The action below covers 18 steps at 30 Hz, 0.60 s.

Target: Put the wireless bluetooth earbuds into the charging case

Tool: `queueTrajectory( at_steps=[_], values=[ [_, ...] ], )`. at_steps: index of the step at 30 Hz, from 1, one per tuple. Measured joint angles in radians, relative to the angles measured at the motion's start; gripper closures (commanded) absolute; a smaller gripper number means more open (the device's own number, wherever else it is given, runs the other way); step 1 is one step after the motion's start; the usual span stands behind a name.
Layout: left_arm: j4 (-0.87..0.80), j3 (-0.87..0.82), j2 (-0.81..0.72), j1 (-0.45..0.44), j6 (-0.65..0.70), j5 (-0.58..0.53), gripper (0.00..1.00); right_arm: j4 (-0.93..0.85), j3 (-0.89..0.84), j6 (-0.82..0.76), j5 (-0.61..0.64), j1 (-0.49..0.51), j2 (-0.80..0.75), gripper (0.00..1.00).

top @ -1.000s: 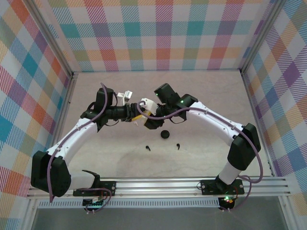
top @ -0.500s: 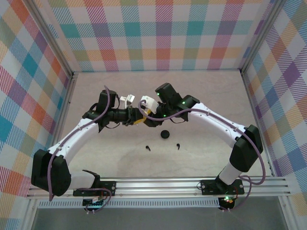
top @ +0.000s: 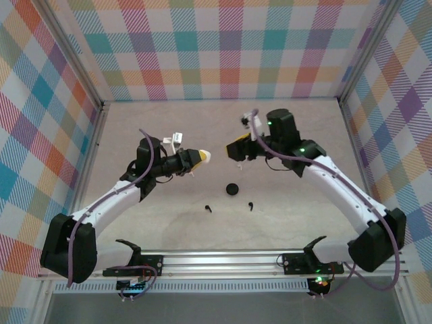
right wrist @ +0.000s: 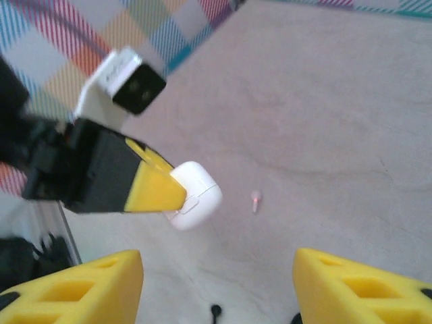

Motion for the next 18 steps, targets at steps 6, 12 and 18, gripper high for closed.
queueTrajectory(
  at_steps=[6, 12, 18],
  values=[
    [0.251, -0.002, 0.003, -0.031, -0.065, -0.101, 1.0, 0.198, -0.069, 0.369, -0.085, 0.001, 0.014, 0.47],
    [0.364, 0.032, 0.018, -0.069, -0.088, -0.105, 1.0, 0.459, -0.103, 0.684, -0.177, 0.002, 0.119, 0.49],
    [0.411, 0.055, 0.021, -0.081, -0.101, -0.117, 1.0, 0.615, -0.104, 0.842, -0.237, 0.002, 0.148, 0.53]
  ],
)
